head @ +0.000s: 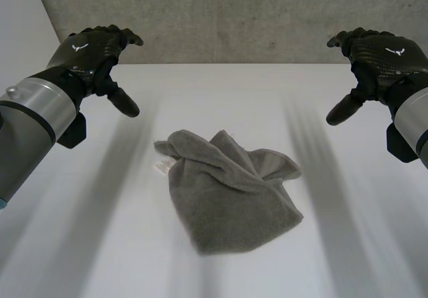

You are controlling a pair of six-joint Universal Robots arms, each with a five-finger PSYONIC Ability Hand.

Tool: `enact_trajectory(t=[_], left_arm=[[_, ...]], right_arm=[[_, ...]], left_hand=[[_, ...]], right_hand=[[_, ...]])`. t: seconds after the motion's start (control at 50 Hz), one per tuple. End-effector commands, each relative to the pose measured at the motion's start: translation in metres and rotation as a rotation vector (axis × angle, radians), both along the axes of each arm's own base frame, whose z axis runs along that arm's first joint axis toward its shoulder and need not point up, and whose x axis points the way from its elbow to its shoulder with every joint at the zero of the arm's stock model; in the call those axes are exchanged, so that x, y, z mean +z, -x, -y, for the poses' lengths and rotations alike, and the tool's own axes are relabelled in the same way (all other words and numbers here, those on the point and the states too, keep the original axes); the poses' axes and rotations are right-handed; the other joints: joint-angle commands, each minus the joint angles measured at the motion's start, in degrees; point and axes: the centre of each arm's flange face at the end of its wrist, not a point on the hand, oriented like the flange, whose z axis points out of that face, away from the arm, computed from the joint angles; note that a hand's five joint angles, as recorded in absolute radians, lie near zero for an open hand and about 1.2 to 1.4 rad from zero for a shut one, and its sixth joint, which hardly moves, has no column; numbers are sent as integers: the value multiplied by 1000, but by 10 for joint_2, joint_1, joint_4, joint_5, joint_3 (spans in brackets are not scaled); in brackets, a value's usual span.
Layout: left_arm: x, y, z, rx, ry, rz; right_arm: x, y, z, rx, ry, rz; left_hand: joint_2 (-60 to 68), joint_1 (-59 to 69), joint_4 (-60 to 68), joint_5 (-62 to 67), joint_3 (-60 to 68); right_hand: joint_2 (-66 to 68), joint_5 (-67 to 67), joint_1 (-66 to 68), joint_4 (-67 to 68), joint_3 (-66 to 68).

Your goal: Fold the towel.

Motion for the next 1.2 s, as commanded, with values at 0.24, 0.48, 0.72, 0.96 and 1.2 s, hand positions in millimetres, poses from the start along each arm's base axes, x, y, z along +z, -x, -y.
enact_trajectory(t=[0.24, 0.48, 0.72, 0.96, 1.2], left_arm=[[-46, 22, 21, -123, -51, 37], [-119, 50, 55, -260, -91, 164], [-159, 58, 67, -280, -204, 218], [-115, 68, 71, -265, -75, 217], [104, 32, 77, 172, 447, -8]], right_arm=[[-75, -5, -2, 28, -273, -4], [-167, -39, -10, 103, -576, -1], [-192, -63, -16, 171, -635, 27], [-138, -77, 6, 237, -423, 72], [107, -84, 32, 279, 449, -32]], left_hand=[[33, 24, -38, 47, -33], [33, 24, -38, 47, -33], [569, 560, -38, 582, -33], [645, 636, -38, 659, -33], [645, 636, -38, 659, -33]], right_hand=[[-44, -35, -34, -44, -30], [-44, -35, -34, -44, -30], [452, 460, 461, -44, -30], [656, 665, 666, -44, -30], [656, 665, 666, -44, -30]])
